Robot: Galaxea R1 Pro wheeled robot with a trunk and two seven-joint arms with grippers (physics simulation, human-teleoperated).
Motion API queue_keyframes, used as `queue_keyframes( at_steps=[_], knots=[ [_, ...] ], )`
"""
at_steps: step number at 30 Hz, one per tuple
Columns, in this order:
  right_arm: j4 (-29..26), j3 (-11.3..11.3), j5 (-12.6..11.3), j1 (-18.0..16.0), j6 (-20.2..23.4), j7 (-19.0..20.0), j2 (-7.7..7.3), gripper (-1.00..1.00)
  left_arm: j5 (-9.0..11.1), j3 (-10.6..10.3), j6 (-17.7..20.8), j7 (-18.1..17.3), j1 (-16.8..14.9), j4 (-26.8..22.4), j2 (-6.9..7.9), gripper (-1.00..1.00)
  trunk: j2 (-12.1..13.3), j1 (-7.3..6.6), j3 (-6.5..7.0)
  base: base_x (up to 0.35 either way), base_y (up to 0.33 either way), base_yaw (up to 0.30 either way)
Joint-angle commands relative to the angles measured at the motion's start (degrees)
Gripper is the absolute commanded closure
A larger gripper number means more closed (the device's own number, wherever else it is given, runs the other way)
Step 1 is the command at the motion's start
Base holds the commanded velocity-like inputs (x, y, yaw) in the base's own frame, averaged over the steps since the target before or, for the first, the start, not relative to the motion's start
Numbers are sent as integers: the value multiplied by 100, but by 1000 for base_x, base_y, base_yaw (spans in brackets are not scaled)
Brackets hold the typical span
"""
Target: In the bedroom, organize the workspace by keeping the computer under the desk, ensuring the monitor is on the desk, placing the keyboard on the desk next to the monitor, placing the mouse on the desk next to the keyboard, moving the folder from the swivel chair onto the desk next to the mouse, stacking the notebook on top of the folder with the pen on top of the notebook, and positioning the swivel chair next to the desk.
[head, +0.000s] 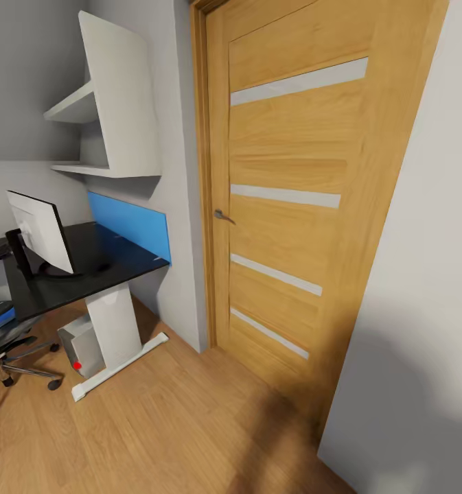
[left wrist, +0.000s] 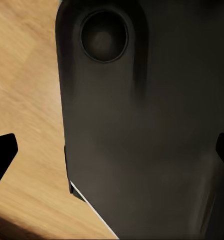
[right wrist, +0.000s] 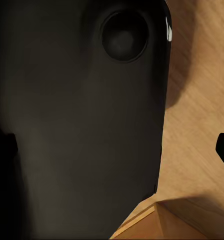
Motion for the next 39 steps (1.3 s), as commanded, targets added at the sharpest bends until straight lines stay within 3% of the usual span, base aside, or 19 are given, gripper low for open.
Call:
queue_keyframes(
  at_steps=[1, 5, 10, 28, 34, 39],
  knots=[
    [0, 0, 0, -1, 0, 0, 0, -100, 0, 0, 0, 0, -1, 0, 0, -100, -1, 0, -3, 0, 0, 0],
    [-11, -32, -43, -36, -45, -1, 127, -100, -26, -9, 21, -44, -75, -106, -130, -100, 159, -87, 69, 0, 0, 0],
    [-16, -42, -77, -36, -18, -8, 152, -100, -26, -10, 24, -40, -33, -152, -275, -100, 360, -197, 159, 0, 0, 0],
    [-314, -22, -87, -36, -318, -1, 128, -100, -9, 9, 20, -35, -25, -201, -272, -100, 1082, -593, 482, 0, 0, 0],
    [-407, -5, -89, -36, -1920, 0, 138, -100, -8, 9, 18, -35, -27, -425, -272, -100, 1322, -724, 590, 0, 0, 0],
    [-396, -3, -90, -36, -2414, 0, 145, -100, -9, 9, -39, -35, -27, -557, -269, -100, 1523, -834, 680, 0, 0, 0]
  ],
)
